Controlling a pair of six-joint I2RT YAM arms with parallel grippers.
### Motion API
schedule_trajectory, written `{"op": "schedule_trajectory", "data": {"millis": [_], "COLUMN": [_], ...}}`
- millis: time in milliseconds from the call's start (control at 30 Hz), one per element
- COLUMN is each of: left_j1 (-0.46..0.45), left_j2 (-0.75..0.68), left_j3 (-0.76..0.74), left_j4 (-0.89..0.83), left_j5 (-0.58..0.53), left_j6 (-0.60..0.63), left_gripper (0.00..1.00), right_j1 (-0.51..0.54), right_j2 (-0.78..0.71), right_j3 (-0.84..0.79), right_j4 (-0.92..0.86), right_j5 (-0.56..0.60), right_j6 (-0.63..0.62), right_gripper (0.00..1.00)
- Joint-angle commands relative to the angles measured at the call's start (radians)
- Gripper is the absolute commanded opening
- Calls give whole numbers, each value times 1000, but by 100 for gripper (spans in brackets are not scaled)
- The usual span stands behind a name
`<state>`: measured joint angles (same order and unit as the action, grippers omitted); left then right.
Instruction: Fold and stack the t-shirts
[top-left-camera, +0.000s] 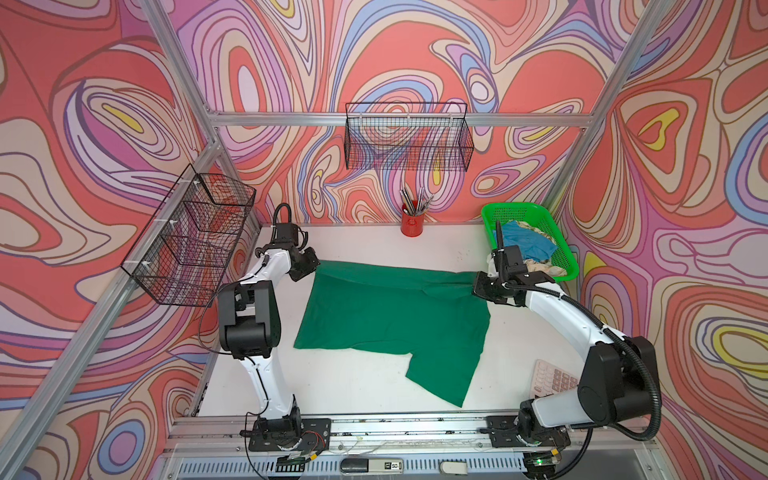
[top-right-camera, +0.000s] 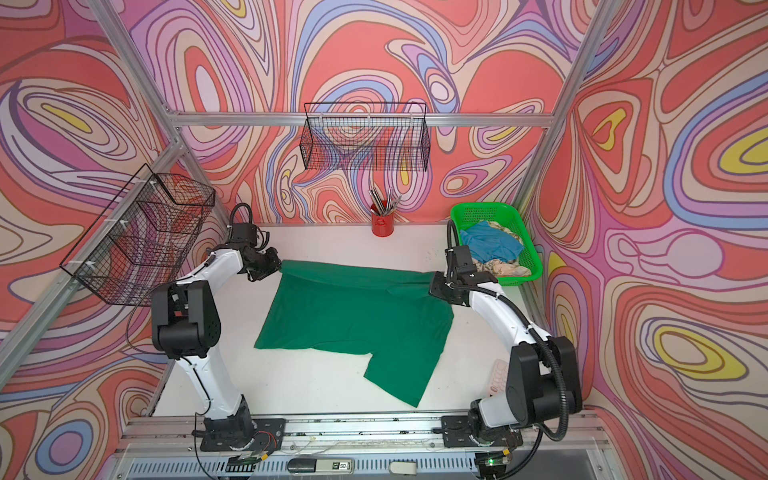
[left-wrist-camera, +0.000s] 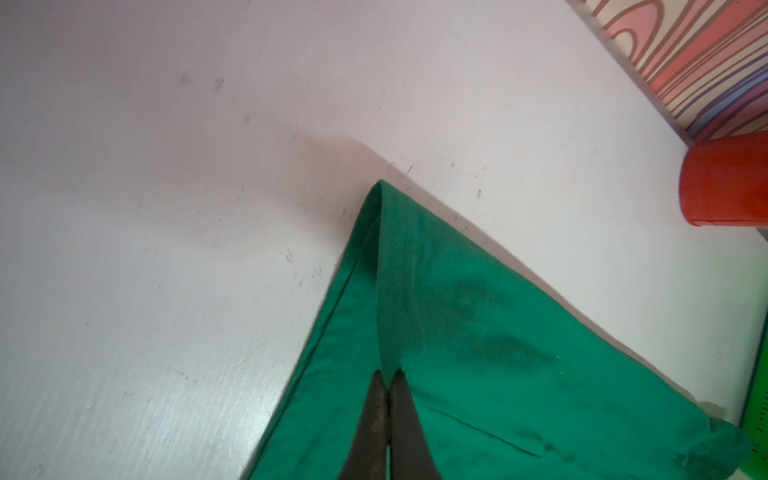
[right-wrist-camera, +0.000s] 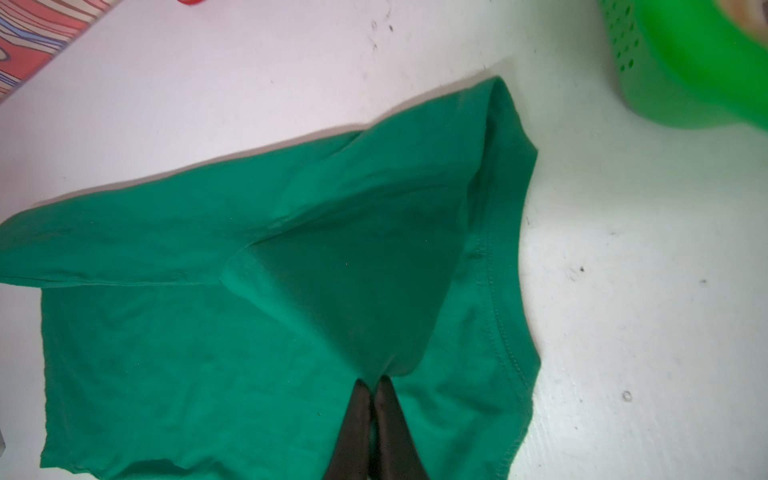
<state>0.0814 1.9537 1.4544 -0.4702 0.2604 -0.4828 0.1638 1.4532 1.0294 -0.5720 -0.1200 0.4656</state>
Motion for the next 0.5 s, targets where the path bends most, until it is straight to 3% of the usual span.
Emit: {"op": "schedule_trajectory", "data": {"millis": [0, 467], "left_j1": [9, 8], "left_j2": [47, 68], "left_j3": [-11, -1], "left_j4": [-5, -21], "left_j5": [-19, -38], "left_j6": [5, 15], "left_gripper": [0, 0], "right_j1": [-4, -4], "right_j2": [13, 94], "right_j3": [-34, -105], "right_j4": [43, 120], "right_j5": [25, 34], "right_j6": [8, 7], "right_gripper": [0, 0]}}
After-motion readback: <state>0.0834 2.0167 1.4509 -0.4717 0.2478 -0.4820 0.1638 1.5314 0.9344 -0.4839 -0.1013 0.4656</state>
